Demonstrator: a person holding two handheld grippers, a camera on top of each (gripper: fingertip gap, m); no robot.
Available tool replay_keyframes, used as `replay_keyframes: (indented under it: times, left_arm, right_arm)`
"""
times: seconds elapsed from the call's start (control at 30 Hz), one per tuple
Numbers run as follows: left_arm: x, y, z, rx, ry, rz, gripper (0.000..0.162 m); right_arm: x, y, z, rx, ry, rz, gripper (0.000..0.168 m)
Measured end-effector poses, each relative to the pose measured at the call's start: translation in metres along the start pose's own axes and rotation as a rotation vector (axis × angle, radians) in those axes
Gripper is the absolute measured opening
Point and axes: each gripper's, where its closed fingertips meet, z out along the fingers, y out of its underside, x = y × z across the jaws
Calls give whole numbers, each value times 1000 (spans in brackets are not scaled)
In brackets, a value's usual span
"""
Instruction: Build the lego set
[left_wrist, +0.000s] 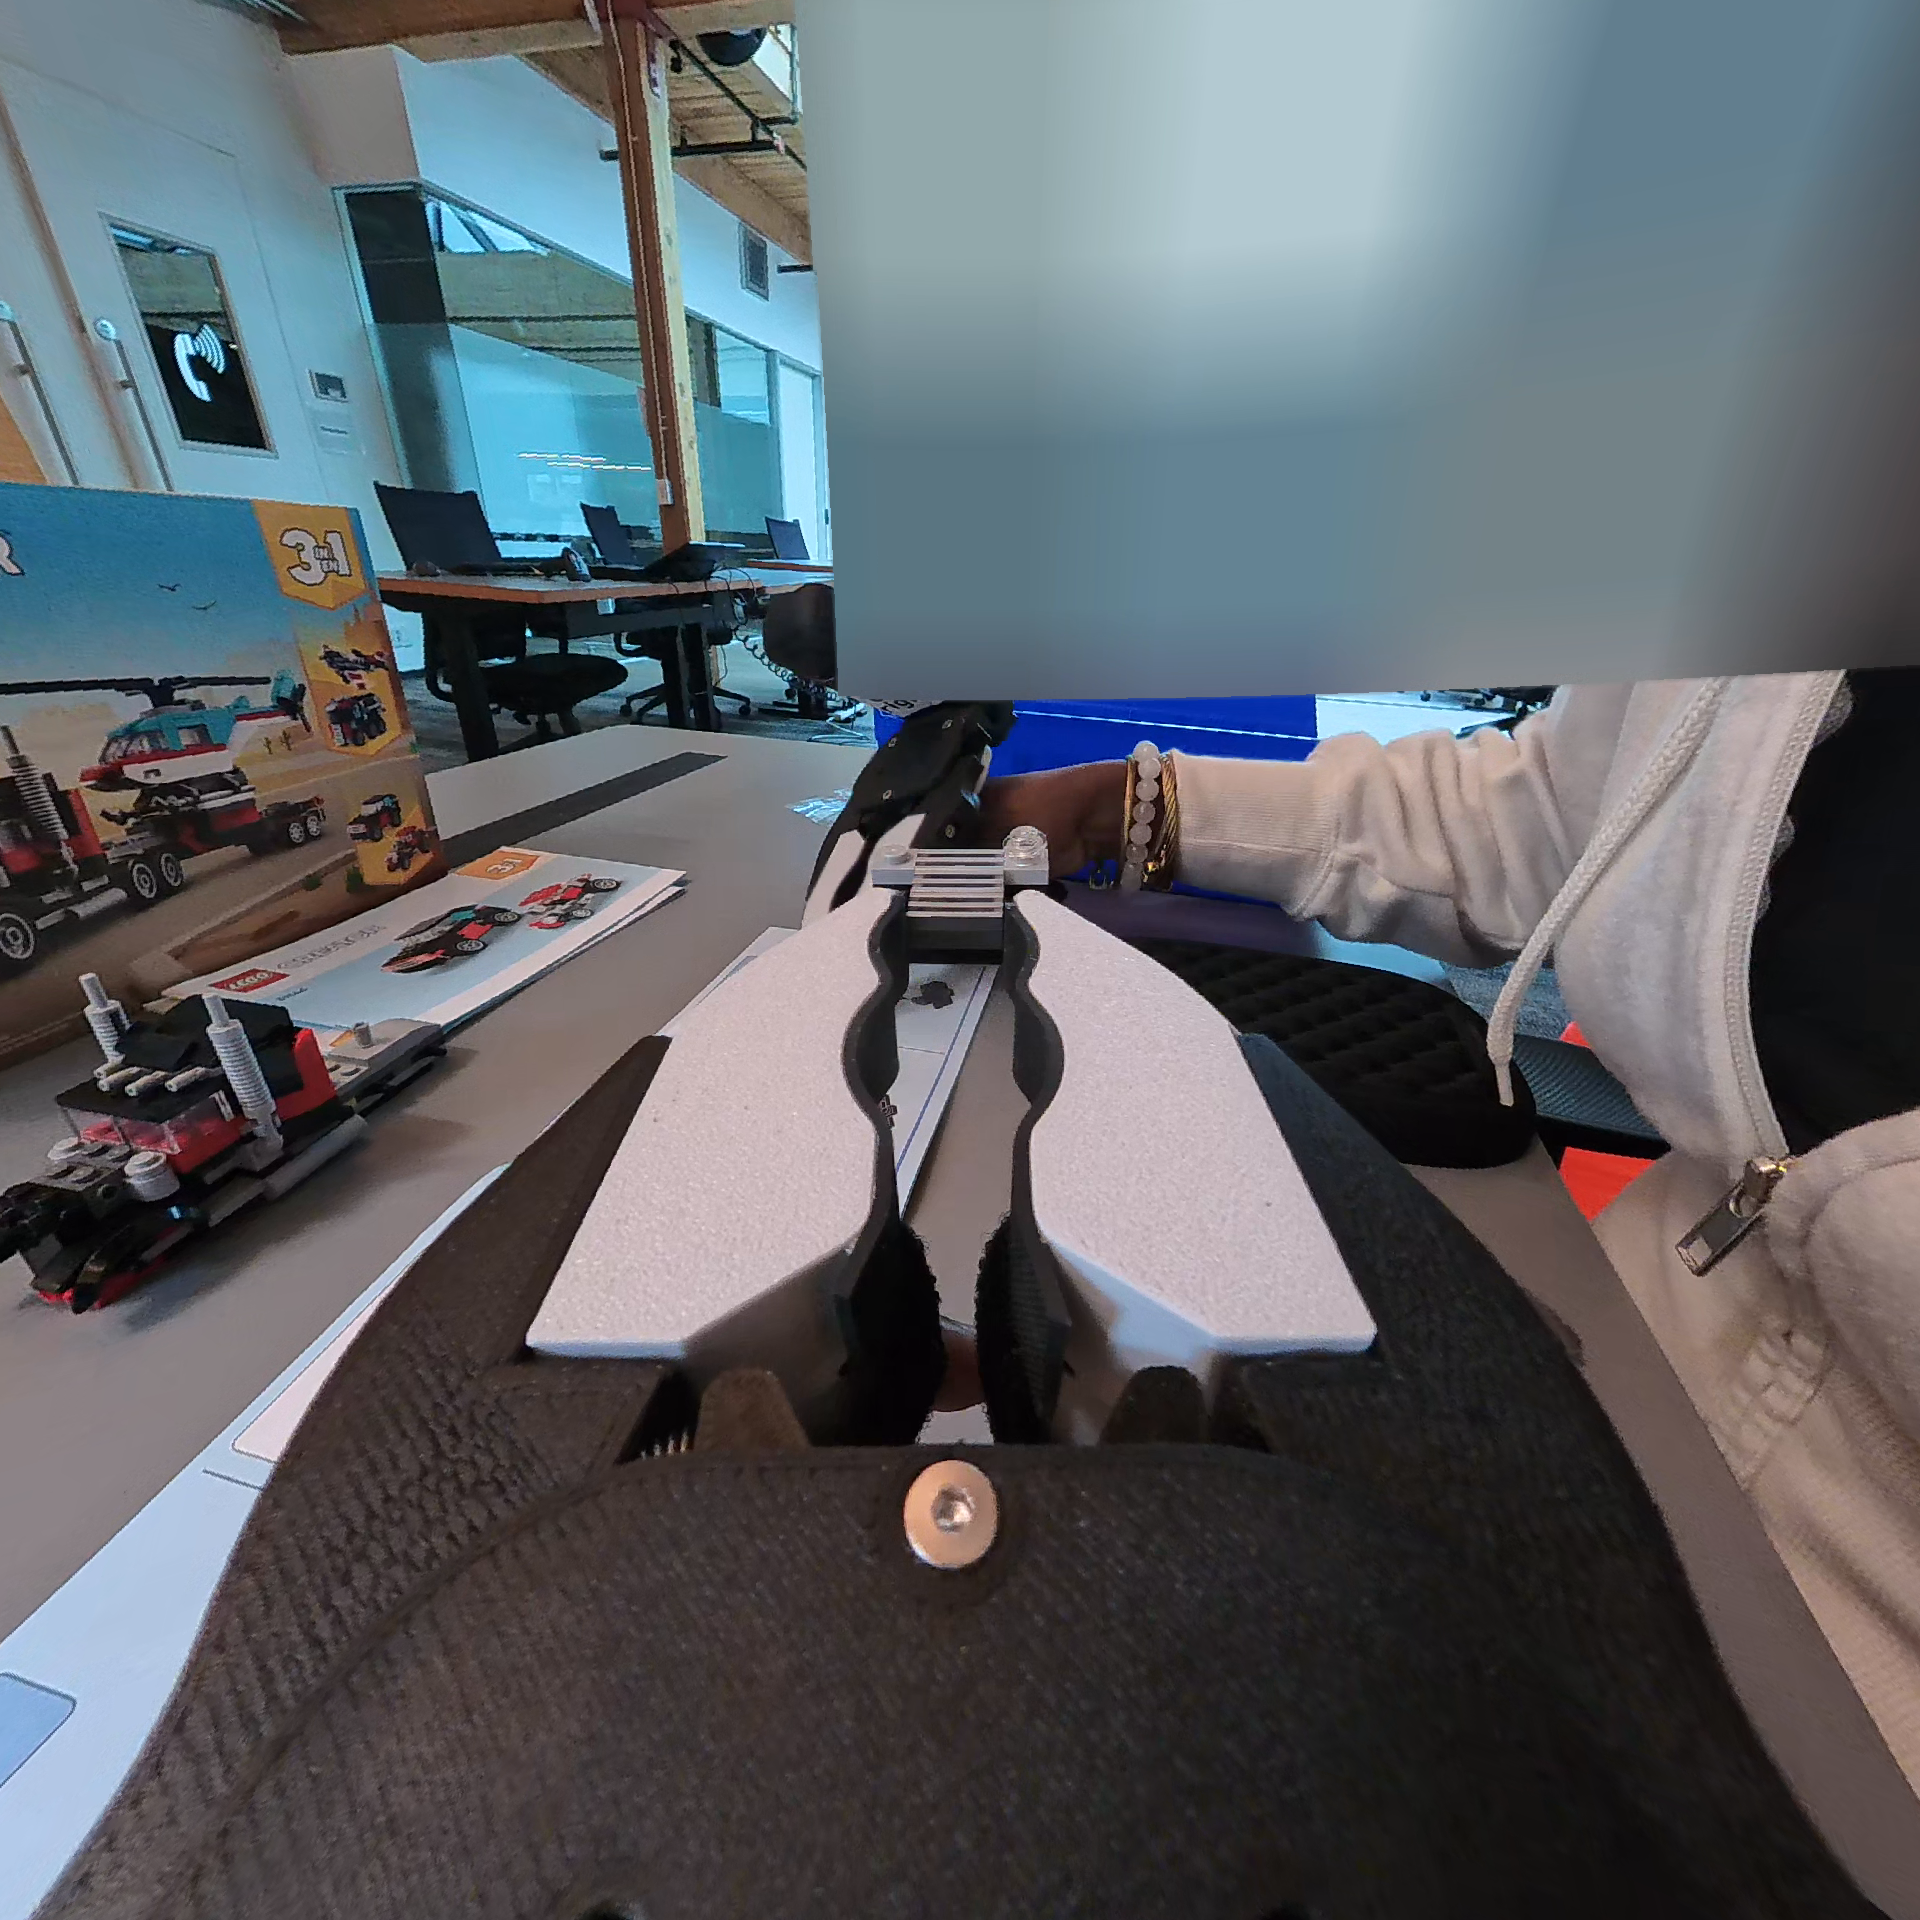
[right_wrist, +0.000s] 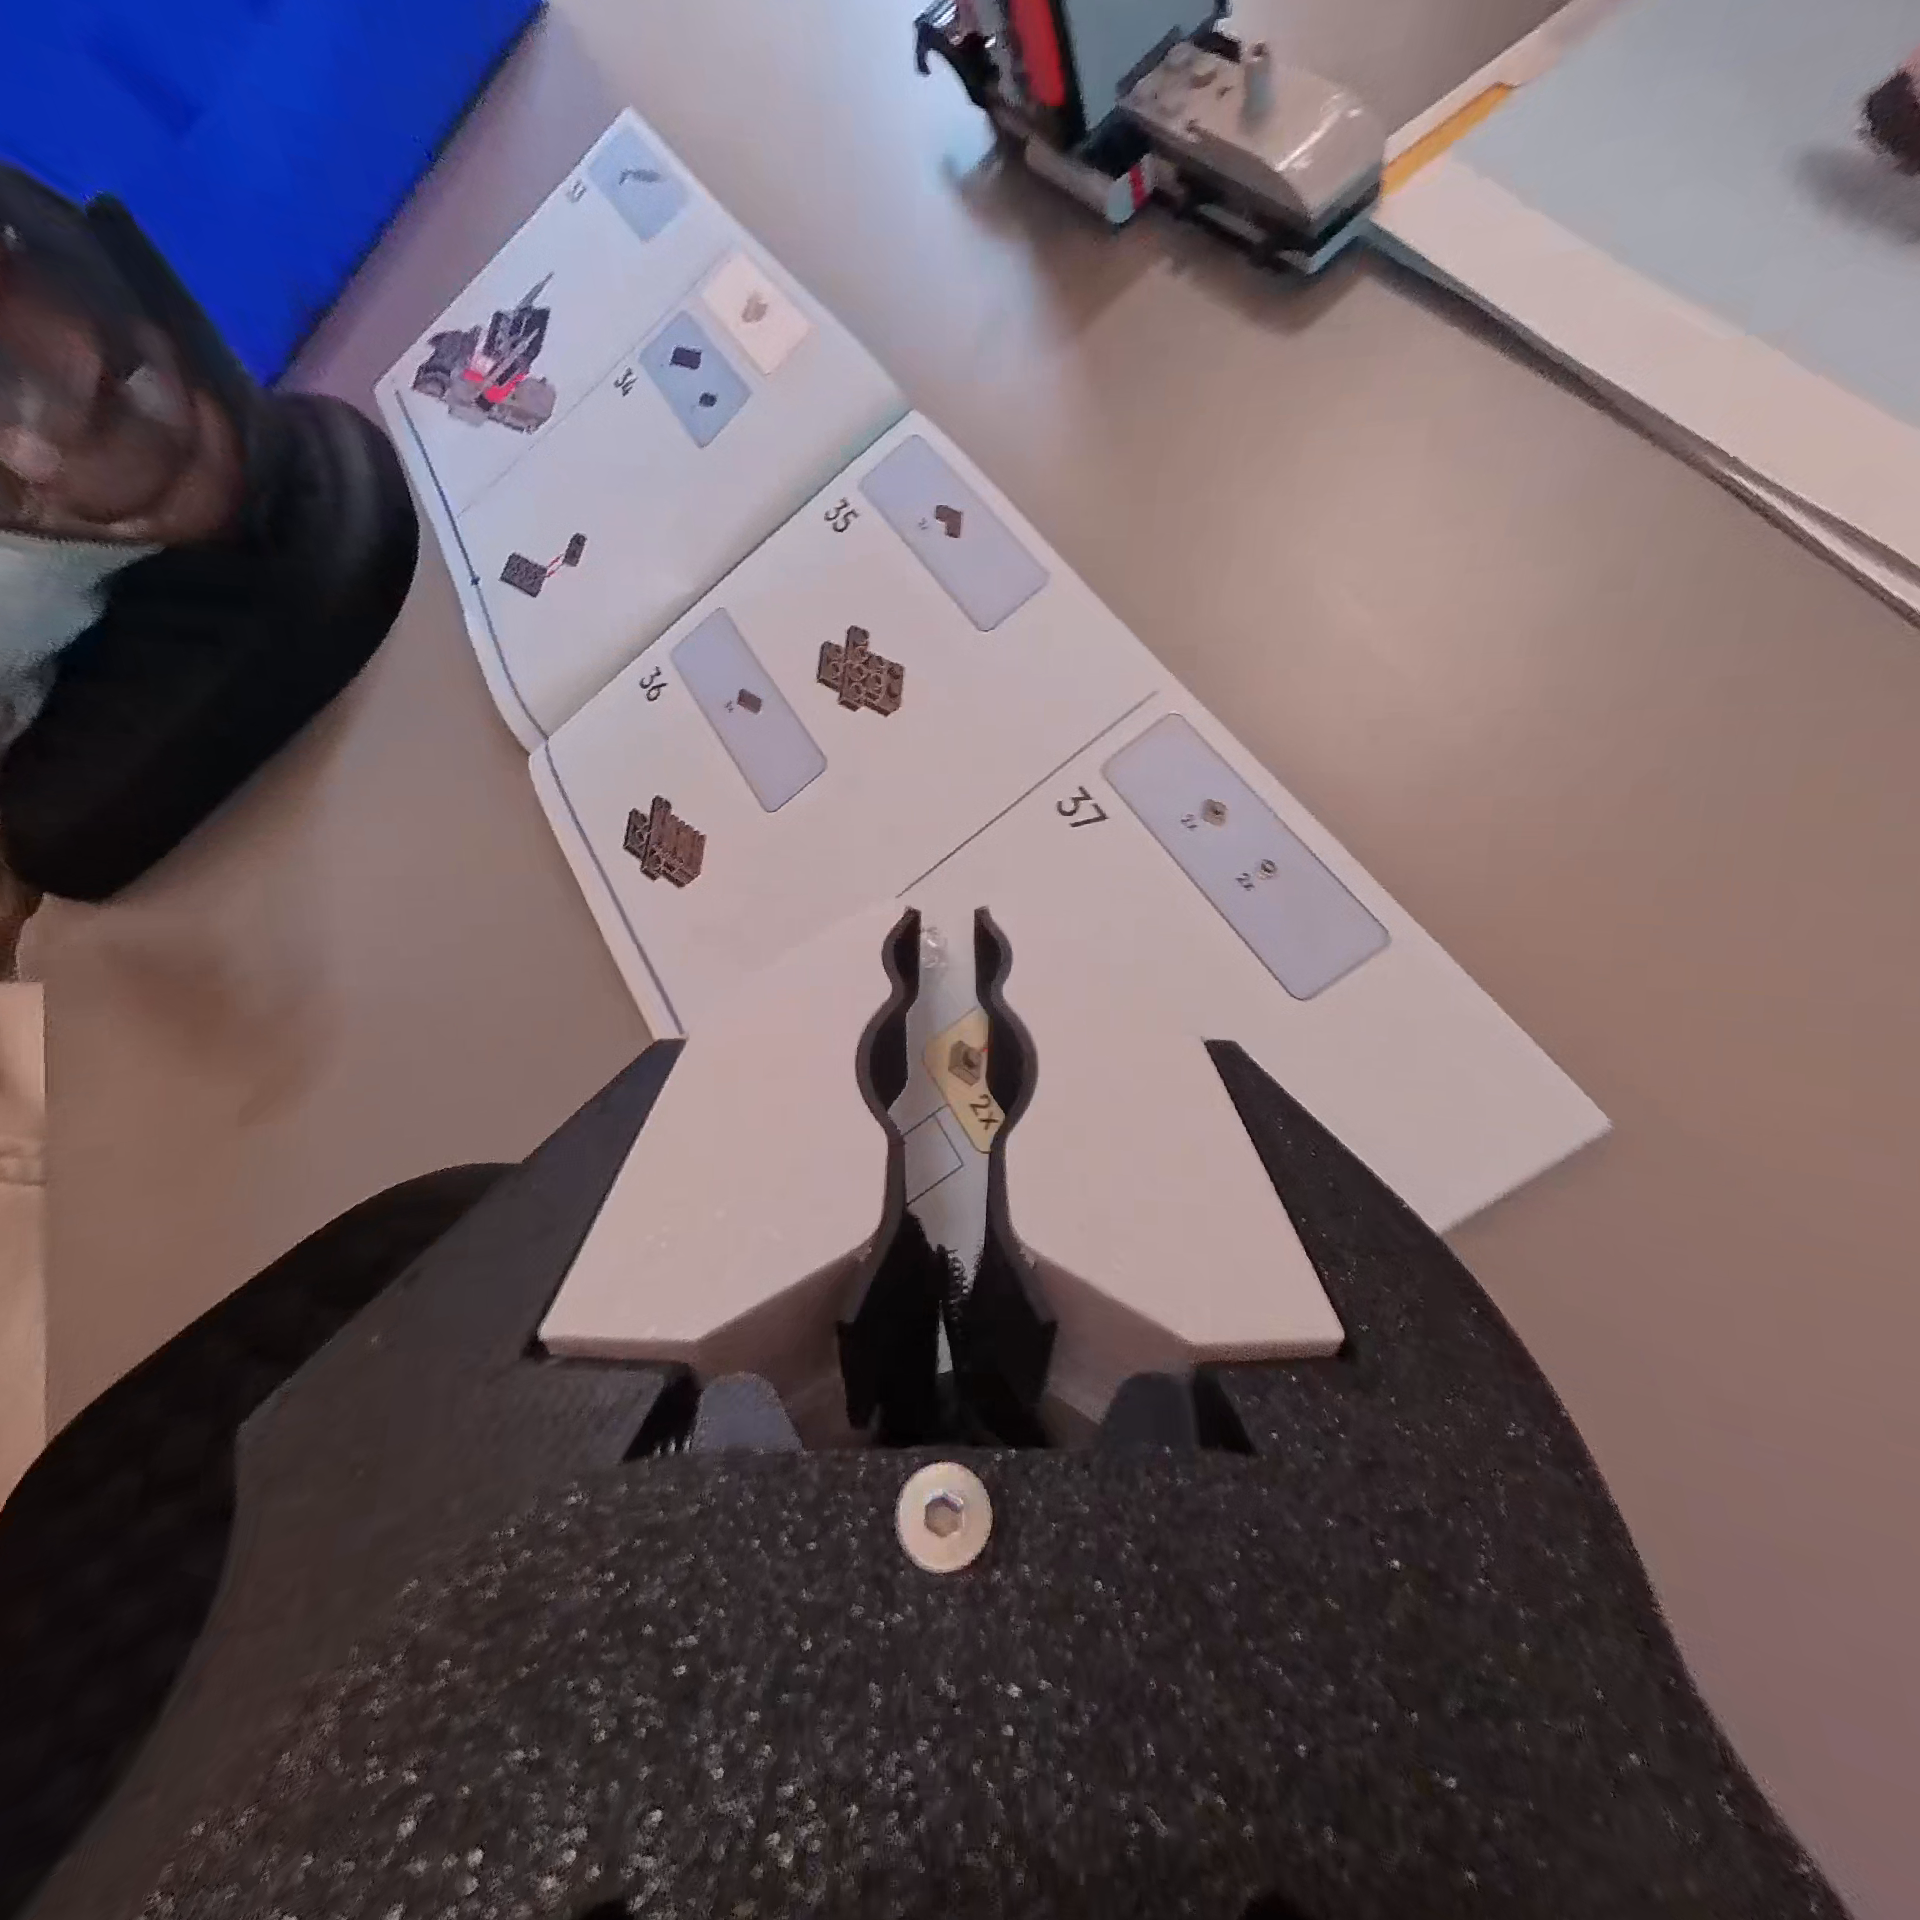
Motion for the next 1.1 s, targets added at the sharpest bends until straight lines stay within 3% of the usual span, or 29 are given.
replay_keyframes:
  times: [0.23, 0.33, 0.5, 0.67, 0.8, 0.87, 0.97, 1.1]
  left_arm:
    - [0, 0, 0, 1, 0, -6, 17]
    - [0, 0, 0, -1, 2, -6, 17]
    - [1, 1, 1, -6, 7, -3, 17]
    - [2, 2, 1, -11, 12, 5, 17]
    - [2, 2, 1, -12, 13, 7, 17]
    - [2, 2, 1, -13, 14, 6, 17]
    - [2, 2, 1, -12, 14, 7, 17]
    - [3, 2, 1, -13, 15, 8, 17]
  right_arm:
    - [15, -7, -15, 78, 69, 15, 14]
    - [9, -9, -20, 66, 95, -117, 5]
    - [10, -8, -17, -65, 190, -322, 3]
    - [11, 3, -7, -114, 152, -254, 1]
    - [2, 9, -7, -57, 131, -256, 2]
    - [2, 0, -15, 44, 171, -275, 5]
    - [7, -18, -43, 205, 230, -155, 7]
    - [12, 6, -48, 141, 259, -46, 11]
